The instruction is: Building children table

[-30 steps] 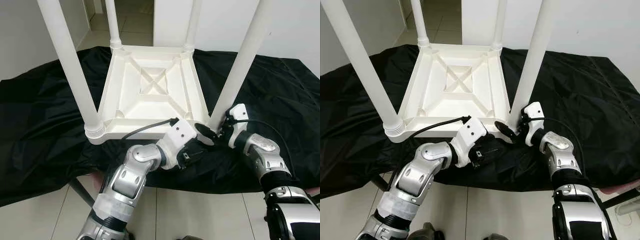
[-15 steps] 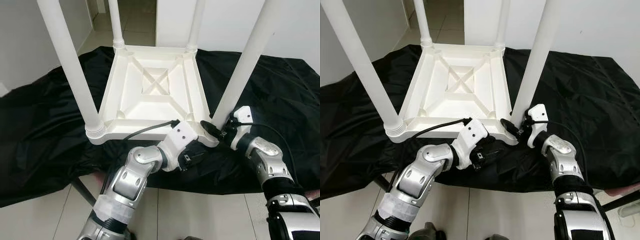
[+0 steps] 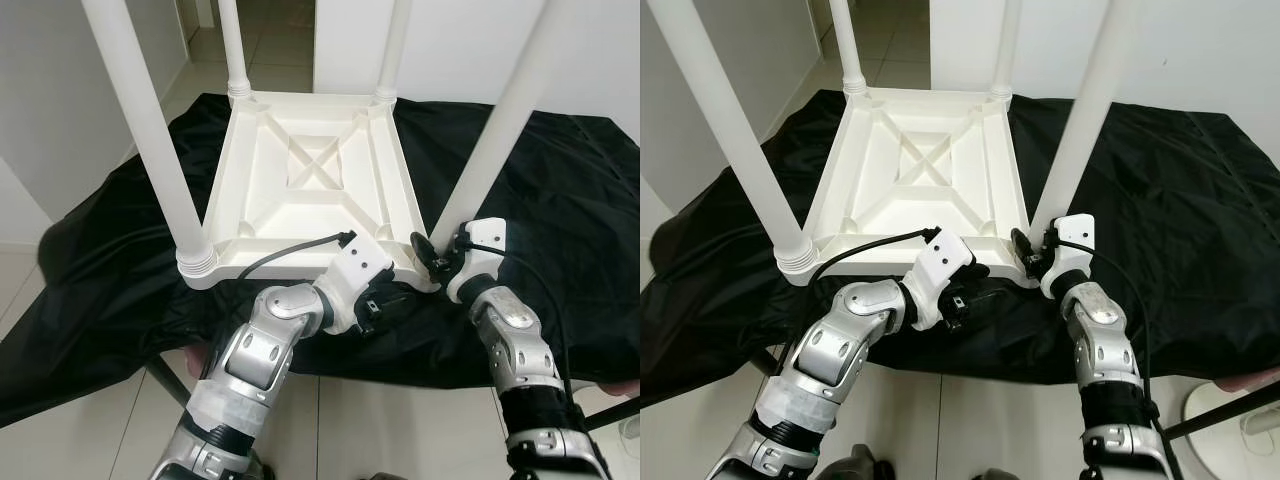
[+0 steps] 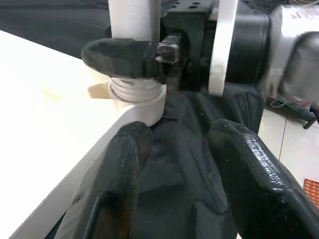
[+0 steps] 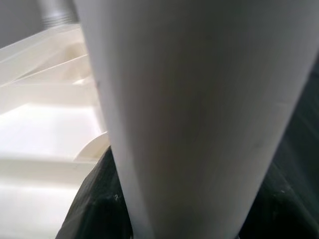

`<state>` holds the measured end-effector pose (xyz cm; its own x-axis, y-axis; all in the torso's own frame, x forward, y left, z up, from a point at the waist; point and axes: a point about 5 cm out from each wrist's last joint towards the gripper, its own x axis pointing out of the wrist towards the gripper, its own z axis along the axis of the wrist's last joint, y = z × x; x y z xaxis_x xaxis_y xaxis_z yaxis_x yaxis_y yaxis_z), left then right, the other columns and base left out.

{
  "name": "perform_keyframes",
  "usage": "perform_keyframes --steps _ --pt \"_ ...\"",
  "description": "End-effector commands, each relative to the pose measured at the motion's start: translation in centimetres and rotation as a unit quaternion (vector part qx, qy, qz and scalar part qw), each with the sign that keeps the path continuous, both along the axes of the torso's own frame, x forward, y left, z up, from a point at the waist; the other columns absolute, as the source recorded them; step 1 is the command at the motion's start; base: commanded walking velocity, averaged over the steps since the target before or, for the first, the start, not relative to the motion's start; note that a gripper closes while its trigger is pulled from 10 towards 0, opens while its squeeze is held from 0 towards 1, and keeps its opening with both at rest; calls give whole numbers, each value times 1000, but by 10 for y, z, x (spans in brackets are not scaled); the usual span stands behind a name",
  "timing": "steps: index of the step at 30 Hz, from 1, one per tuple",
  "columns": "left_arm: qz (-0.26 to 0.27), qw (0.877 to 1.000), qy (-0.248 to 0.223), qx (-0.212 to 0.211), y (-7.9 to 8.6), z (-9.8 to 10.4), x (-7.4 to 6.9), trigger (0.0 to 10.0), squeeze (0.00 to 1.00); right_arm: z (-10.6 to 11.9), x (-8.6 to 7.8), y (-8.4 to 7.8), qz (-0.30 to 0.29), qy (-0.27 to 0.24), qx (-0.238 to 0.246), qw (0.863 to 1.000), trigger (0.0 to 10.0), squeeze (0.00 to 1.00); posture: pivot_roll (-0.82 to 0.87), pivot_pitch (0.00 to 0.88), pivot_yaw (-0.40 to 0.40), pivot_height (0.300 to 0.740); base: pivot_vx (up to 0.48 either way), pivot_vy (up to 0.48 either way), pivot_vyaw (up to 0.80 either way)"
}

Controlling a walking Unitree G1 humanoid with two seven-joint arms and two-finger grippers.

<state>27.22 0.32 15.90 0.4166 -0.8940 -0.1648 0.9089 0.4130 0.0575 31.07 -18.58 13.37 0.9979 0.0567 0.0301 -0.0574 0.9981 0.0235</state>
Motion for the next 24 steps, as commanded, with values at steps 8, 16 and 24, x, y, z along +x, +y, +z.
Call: perform_keyframes --steps 8,16,24 --pt "135 990 -14 -23 11 2 17 10000 0 -13 -25 26 -148 38 97 984 10000 0 -55 2 -13 740 0 0 0" --pt "145 989 0 -35 9 2 17 10000 0 10 -26 26 -77 -17 92 993 10000 1000 -80 5 7 740 0 0 0" --pt "132 990 -14 -38 11 6 15 10000 0 18 -28 9 -39 -33 49 997 10000 1000 -76 21 13 740 0 0 0"
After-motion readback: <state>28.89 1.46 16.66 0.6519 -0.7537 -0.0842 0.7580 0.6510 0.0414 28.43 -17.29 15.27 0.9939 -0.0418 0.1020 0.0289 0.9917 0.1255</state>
